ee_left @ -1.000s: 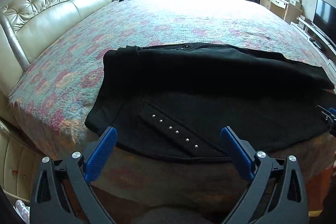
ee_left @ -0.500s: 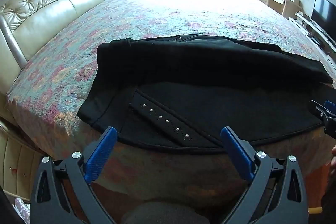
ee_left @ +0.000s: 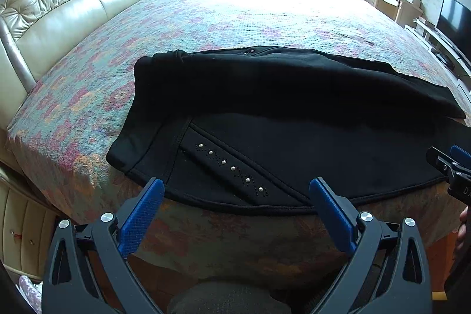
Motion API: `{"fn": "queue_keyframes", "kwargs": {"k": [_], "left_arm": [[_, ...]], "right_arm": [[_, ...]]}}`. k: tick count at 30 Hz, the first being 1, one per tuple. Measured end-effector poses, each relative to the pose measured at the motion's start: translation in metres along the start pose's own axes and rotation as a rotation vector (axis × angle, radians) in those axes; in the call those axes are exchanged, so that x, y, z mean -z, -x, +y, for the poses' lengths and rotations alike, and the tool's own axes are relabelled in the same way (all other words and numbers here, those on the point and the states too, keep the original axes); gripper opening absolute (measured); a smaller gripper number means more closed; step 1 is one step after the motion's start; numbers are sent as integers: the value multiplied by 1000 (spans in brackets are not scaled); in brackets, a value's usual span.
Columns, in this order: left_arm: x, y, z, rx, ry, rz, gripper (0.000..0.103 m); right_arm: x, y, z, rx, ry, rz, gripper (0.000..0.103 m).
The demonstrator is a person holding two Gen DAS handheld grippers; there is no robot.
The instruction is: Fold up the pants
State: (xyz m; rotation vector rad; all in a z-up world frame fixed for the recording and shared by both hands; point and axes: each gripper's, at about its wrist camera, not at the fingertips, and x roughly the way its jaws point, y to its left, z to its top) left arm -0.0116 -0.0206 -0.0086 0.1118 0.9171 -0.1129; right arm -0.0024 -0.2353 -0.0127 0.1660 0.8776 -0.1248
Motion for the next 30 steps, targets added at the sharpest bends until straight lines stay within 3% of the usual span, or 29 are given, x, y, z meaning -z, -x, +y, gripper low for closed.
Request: {"fn": "queue_keyframes", "kwargs": {"k": [30], "left_arm": [[1, -3, -1, 2, -5, 20, 99]], "right_arm": [[3, -6, 3, -18, 8, 29, 101]]}}
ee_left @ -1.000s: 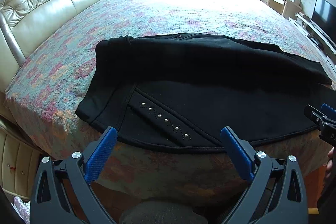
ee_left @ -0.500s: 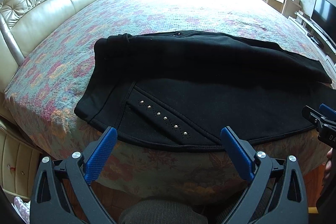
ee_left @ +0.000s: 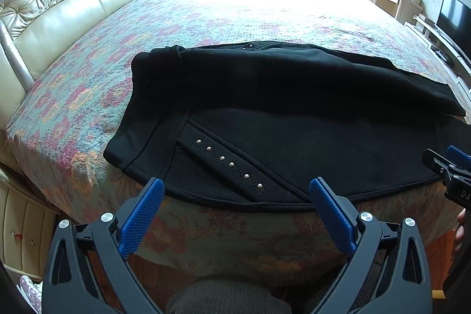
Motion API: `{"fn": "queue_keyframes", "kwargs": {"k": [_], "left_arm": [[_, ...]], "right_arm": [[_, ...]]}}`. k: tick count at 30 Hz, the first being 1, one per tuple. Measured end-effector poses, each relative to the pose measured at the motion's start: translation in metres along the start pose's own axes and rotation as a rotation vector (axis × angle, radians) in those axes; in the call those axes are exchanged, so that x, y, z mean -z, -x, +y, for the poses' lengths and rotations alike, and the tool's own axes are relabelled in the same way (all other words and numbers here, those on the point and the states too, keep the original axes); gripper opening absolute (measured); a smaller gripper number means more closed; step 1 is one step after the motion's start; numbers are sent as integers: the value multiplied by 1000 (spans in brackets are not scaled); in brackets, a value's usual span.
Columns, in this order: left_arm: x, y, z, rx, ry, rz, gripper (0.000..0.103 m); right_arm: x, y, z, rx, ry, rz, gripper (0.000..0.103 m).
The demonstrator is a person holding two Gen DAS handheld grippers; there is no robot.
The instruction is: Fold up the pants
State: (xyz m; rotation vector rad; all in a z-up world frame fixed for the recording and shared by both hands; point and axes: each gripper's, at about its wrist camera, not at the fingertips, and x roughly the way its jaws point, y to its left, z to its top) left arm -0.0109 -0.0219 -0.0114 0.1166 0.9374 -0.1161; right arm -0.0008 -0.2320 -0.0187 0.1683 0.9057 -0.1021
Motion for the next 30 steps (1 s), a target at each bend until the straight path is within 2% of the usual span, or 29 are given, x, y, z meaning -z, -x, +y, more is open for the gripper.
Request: {"fn": "queue_keyframes", "kwargs": {"k": [30], "left_arm": [[1, 1, -1, -1, -12, 2, 99]], "right_arm": [[2, -4, 4, -17, 11, 24, 101]]}}
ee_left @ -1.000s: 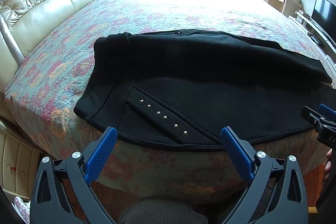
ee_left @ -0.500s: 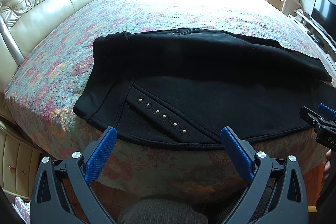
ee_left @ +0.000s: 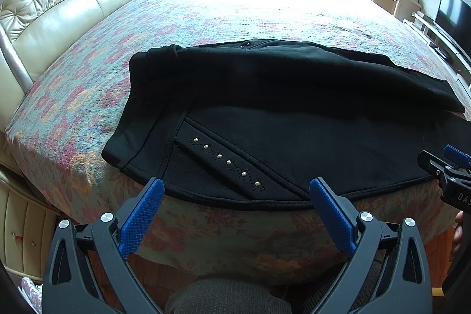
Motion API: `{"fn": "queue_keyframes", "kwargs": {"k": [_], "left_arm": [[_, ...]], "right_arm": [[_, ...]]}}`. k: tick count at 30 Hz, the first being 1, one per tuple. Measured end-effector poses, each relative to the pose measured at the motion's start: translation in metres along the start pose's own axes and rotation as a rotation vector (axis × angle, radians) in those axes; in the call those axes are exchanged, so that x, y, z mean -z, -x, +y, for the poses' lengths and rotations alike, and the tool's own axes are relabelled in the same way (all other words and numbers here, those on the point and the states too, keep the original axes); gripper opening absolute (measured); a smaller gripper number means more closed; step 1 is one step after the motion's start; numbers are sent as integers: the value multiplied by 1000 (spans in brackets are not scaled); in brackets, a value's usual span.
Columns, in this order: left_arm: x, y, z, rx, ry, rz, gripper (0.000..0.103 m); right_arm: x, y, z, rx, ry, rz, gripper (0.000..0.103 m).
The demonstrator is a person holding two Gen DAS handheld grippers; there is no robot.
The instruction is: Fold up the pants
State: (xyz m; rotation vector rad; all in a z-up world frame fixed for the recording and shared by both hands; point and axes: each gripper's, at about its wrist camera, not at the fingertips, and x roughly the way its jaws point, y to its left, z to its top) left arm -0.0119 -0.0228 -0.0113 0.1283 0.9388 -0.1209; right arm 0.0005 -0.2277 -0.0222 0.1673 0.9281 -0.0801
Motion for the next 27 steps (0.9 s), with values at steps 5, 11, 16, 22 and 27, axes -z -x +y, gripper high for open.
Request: {"fn": "queue_keyframes", "kwargs": {"k": [5, 11, 16, 22, 27], "left_arm": [[0, 0, -1, 5, -5, 5, 99], [-8, 5, 5, 83, -36, 20, 99], [-46, 7, 51, 301, 31, 82, 99], [-106, -27, 135, 423, 149, 104, 99], [-163, -96, 189, 387, 176, 163, 99]], "right_arm": [[0, 0, 1, -6, 2, 2, 101], [-1, -1, 3, -40, 7, 24, 101], [-8, 5, 8, -95, 40, 33, 101], [-26, 7, 17, -135, 141, 8, 101], [-54, -5, 15, -189, 134, 2, 101]]}}
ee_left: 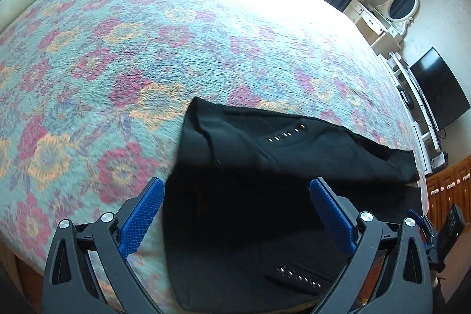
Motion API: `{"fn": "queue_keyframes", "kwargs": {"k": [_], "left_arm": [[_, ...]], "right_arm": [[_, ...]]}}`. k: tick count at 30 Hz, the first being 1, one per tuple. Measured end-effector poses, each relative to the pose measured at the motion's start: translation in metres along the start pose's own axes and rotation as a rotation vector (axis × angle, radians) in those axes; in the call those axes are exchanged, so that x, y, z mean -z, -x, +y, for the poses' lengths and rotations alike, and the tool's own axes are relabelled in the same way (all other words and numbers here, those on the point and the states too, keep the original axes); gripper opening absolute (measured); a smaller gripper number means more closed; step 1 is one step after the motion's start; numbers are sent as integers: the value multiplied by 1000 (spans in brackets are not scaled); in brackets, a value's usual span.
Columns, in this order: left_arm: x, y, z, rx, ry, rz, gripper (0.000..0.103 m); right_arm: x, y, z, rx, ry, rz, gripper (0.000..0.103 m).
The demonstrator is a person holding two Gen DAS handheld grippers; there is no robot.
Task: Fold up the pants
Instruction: 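Grasp the pants edge with the left gripper while the right gripper grasps the other edge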
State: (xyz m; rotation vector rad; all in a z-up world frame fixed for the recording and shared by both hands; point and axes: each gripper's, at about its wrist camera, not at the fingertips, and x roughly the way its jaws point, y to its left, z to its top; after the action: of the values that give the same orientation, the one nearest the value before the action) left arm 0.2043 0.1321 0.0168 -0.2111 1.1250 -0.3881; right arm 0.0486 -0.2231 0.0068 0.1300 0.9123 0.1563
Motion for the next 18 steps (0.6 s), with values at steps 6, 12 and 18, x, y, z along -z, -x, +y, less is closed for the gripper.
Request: {"fn": "queue_keyframes", "kwargs": {"k": [6, 12, 18], "left_arm": [[-44, -77, 54, 136, 102, 210, 99], [-55, -95, 46, 367, 116, 231, 99], [-47, -100, 50, 444, 111, 222, 99]], "right_arm": [[-24, -23, -21, -12, -70, 10, 101], [-24, -46, -29, -26, -85, 43, 101], [-26, -62, -21, -47, -60, 79, 101]]}}
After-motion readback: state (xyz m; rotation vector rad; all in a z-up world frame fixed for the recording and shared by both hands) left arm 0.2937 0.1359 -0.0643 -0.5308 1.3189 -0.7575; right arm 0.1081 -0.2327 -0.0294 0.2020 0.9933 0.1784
